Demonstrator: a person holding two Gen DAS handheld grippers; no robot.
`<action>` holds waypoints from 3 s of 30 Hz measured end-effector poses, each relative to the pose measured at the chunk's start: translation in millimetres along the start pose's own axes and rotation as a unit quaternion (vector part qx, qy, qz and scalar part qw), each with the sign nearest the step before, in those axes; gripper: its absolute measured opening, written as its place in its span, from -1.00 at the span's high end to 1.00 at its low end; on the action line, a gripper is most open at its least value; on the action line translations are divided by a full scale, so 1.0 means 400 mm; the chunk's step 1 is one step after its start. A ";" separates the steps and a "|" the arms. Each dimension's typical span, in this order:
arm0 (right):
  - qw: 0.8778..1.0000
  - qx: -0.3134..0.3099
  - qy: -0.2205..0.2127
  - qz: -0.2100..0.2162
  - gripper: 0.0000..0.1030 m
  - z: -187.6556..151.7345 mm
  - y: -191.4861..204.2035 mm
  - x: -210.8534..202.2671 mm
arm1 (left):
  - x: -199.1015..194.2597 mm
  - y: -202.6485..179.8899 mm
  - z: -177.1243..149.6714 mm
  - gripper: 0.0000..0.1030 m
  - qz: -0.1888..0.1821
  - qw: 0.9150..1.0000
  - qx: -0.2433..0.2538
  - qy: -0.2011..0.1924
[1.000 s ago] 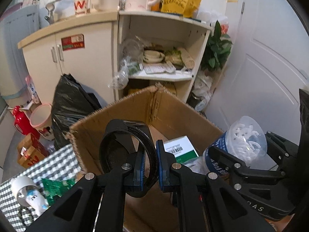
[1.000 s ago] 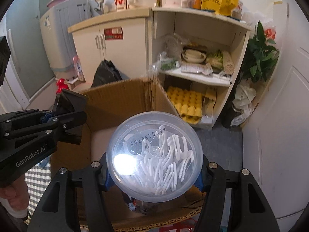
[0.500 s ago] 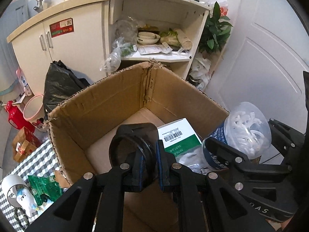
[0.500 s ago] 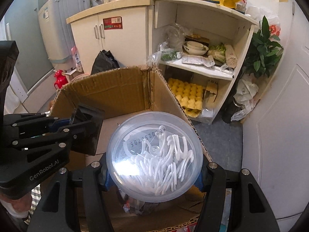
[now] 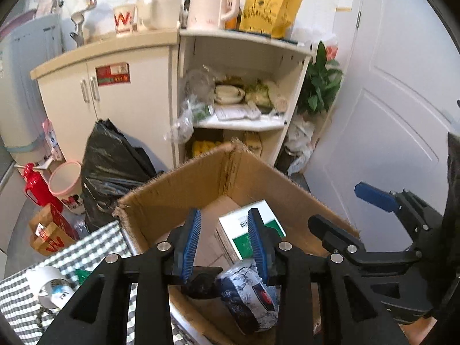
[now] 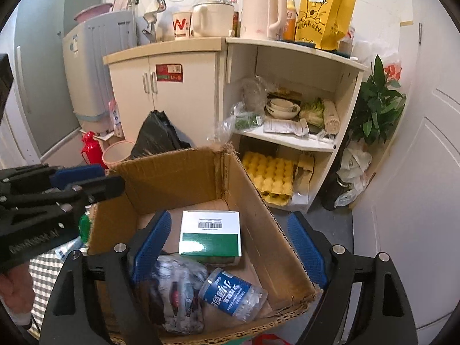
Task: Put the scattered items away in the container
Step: 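Move both open tools back over the table toward the remaining items, then lower the left tool onto the bead bracelet and close on it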
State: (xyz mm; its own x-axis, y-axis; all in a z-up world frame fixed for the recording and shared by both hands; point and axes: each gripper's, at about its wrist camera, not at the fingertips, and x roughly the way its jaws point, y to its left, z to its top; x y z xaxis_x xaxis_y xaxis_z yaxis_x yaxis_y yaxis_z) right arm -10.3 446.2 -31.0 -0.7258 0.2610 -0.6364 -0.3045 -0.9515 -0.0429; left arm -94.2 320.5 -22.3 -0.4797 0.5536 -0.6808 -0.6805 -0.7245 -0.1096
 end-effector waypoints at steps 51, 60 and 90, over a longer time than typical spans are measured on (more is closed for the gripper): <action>0.981 -0.043 -0.125 0.142 -1.00 -0.021 0.389 -0.223 | -0.537 0.385 -0.245 -1.00 0.256 0.949 -0.128 -0.134; 0.975 -0.090 -0.103 0.176 -0.99 -0.036 0.532 -0.206 | -0.588 0.475 -0.306 -1.00 0.301 0.932 -0.158 -0.126; 0.974 -0.142 0.053 0.171 -0.99 -0.109 0.722 -0.020 | -0.476 0.658 -0.434 -1.00 0.282 0.936 -0.211 0.004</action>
State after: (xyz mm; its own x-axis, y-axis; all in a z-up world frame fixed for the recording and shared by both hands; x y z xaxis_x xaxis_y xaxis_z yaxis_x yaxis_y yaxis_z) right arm -65.4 162.2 -71.8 -0.6832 -0.0828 -0.7256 0.1378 -0.9903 -0.0167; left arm -85.8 -46.8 -47.3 -0.6916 0.0315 -0.7216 -0.0398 -0.9992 -0.0054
